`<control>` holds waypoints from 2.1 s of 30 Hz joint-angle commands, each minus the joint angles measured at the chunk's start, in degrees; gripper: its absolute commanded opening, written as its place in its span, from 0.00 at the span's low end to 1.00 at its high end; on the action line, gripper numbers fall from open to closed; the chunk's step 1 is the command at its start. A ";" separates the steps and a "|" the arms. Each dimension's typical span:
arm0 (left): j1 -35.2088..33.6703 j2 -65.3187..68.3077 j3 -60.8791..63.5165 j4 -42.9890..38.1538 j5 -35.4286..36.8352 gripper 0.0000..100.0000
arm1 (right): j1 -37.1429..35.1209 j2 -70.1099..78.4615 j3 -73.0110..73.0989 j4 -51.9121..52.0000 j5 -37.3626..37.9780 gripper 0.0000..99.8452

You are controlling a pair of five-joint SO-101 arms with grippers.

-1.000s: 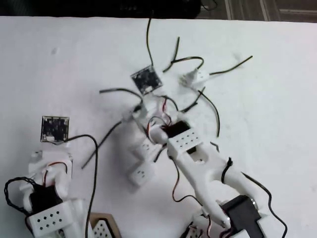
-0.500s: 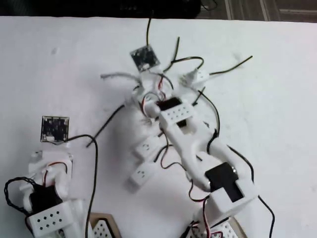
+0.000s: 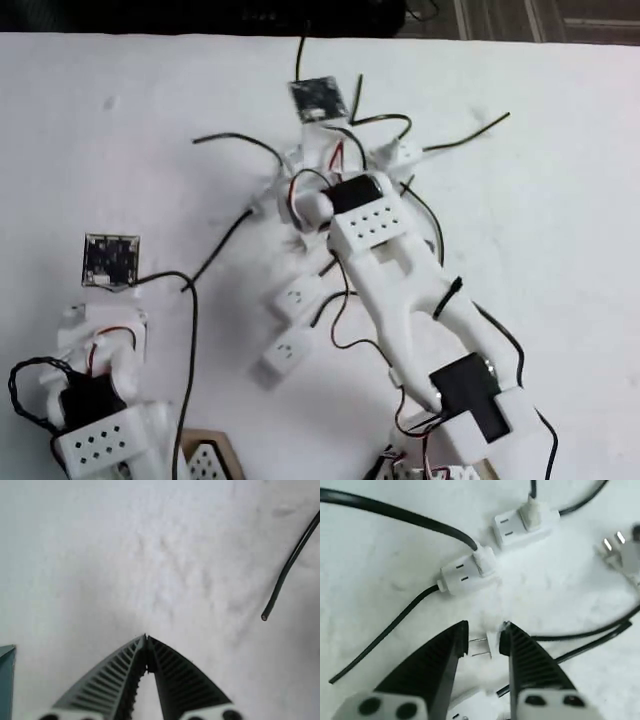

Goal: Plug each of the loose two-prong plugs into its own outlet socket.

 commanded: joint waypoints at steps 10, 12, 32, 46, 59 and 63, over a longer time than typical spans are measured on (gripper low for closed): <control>-0.22 -0.40 -0.18 0.18 -0.53 0.02 | -0.04 9.10 -1.85 4.35 -21.54 0.15; -0.22 -0.40 -0.18 0.18 -0.53 0.02 | 0.04 11.91 -3.08 4.26 -23.12 0.15; -0.22 -0.40 -0.18 0.18 -0.53 0.02 | 2.24 28.00 -14.33 4.18 -26.73 0.15; -0.22 -0.40 -0.18 0.18 -0.53 0.02 | 2.51 26.95 -17.93 8.22 -24.70 0.02; -0.22 -0.40 -0.18 0.18 -0.53 0.02 | 0.75 12.00 -17.58 25.27 5.80 0.02; -0.22 -0.40 0.35 -0.09 -0.53 0.02 | -1.89 11.91 -17.58 30.20 17.49 0.02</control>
